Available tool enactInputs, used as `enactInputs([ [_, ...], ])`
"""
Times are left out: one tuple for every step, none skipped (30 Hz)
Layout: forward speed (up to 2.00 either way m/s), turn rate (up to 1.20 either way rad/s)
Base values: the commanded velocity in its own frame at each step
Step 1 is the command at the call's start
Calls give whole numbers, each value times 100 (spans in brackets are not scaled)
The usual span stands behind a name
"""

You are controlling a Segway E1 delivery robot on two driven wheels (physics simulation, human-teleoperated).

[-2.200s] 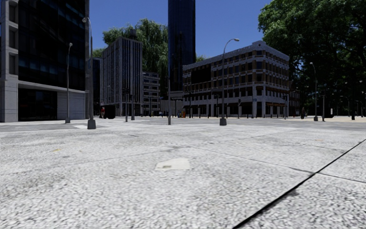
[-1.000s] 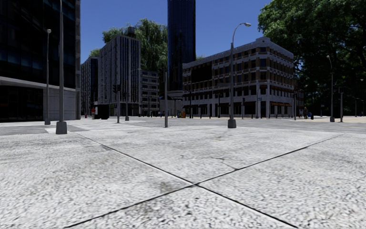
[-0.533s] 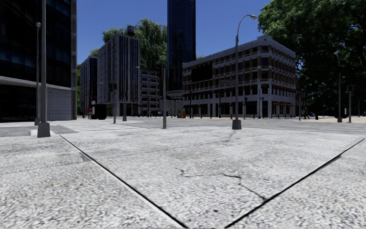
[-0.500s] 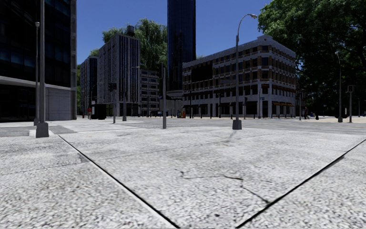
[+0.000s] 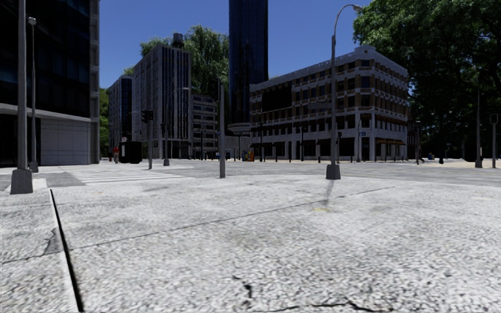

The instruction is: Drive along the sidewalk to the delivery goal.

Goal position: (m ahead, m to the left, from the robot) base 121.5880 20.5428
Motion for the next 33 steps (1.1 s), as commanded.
enactInputs([
  [200, 16],
  [200, 18],
  [200, 19],
  [200, 29],
  [200, 34],
  [200, 34],
  [200, 35],
  [200, 36],
  [200, 36],
  [200, 36],
  [200, 36],
  [200, 36],
  [200, 36],
  [200, 36],
  [200, 36],
  [200, 36],
  [200, 36],
  [200, 36],
  [200, 36],
  [200, 36],
  [200, 36],
  [200, 36],
  [200, 36],
  [200, 36],
  [200, 36],
  [200, 36],
  [200, 36],
  [200, 36],
  [200, 36],
  [200, 36],
  [200, 36],
  [200, 36],
  [200, 36],
])
